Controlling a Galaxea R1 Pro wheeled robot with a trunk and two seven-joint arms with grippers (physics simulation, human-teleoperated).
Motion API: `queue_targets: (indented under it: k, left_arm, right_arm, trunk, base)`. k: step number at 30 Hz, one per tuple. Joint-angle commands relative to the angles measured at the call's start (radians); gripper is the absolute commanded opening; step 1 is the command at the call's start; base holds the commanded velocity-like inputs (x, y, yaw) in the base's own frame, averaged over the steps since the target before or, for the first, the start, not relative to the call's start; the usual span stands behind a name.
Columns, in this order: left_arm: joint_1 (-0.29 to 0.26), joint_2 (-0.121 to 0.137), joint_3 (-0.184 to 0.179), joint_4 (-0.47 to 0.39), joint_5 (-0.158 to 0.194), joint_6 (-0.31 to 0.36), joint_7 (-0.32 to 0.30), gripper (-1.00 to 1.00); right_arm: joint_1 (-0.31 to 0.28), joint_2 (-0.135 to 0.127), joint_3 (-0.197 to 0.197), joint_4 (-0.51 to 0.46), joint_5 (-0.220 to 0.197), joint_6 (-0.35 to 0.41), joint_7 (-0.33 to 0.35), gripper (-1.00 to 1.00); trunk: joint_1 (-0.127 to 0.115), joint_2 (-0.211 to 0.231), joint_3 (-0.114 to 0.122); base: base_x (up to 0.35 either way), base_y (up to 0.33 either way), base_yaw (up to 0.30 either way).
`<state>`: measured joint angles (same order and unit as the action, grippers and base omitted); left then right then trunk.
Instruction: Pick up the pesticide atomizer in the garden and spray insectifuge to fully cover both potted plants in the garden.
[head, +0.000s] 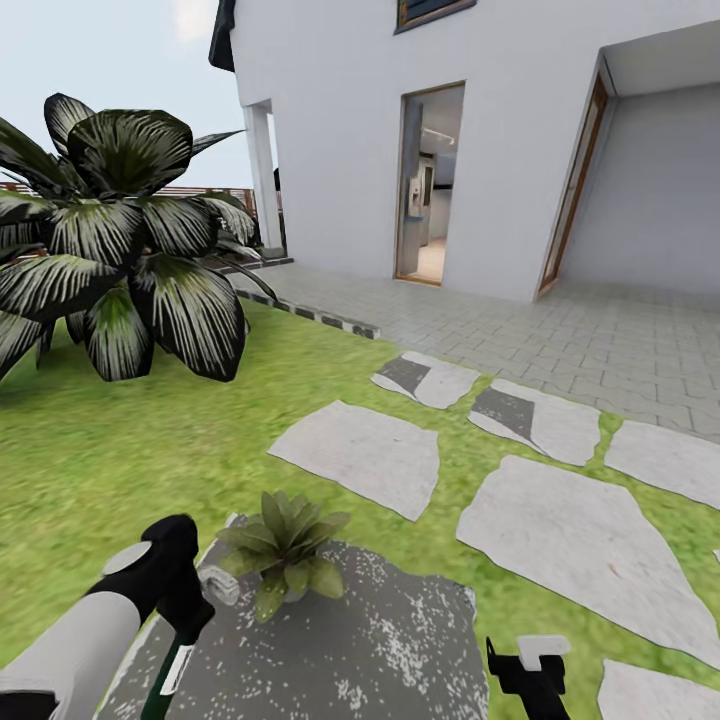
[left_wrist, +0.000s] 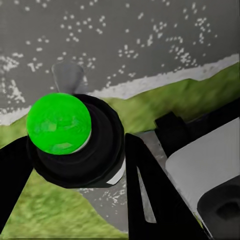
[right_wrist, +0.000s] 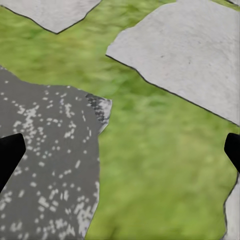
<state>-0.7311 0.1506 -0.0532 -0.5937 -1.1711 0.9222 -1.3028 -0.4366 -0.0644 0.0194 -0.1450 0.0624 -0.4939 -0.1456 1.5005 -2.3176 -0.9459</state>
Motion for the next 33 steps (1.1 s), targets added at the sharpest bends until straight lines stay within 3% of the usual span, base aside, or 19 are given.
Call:
queue_targets:
  k: [1, 10, 15, 21, 25, 28, 33]
  left_arm:
    - [-0.001, 0.000, -0.016, -0.002, -0.006, 0.009, -0.015, -1.00]
    - [-0.004, 0.016, -0.058, -0.002, -0.008, -0.015, -0.104, -1.00]
    - [-0.067, 0.005, -0.062, -0.002, -0.009, -0.017, -0.154, -1.00]
    - [-0.091, 0.002, -0.119, 0.011, -0.074, -0.016, -0.203, -1.00]
    - [-0.088, 0.008, -0.128, 0.016, -0.080, -0.014, -0.209, -1.00]
    - [-0.089, 0.008, -0.130, 0.016, -0.085, -0.014, -0.268, -1.00]
    - [-0.096, 0.002, -0.131, 0.003, -0.091, -0.013, -0.268, -1.00]
  right_arm:
    - [-0.001, 0.000, 0.002, 0.001, 0.007, -0.002, -0.007, 1.00]
    - [0.001, 0.000, 0.002, 0.001, 0.008, -0.002, -0.008, 1.00]
    - [0.001, -0.001, 0.002, 0.001, 0.009, -0.002, -0.008, 1.00]
    - [0.007, -0.001, 0.002, 0.028, 0.008, -0.002, -0.008, 1.00]
    - [0.007, 0.000, 0.002, 0.032, 0.008, -0.002, -0.008, 1.00]
    - [0.008, 0.000, 0.002, 0.034, 0.008, -0.002, -0.009, 1.00]
    - [0.009, -0.001, 0.002, 0.035, 0.008, -0.002, -0.009, 1.00]
  trunk:
    - [0.000, 0.000, -0.001]
    - [0.000, 0.000, -0.001]
    - [0.000, 0.000, -0.001]
    - [0.000, 0.000, -0.001]
    - [0.000, 0.000, -0.001]
    - [0.000, 0.000, -0.001]
    - [0.000, 0.000, -0.001]
  base:
    - [0.001, 0.000, 0.000]
    - [0.000, 0.000, 0.000]
    - [0.000, 0.000, 0.000]
    - [0.000, 0.000, 0.000]
    - [0.000, 0.000, 0.000]
    - [0.000, 0.000, 0.000]
    - [0.000, 0.000, 0.000]
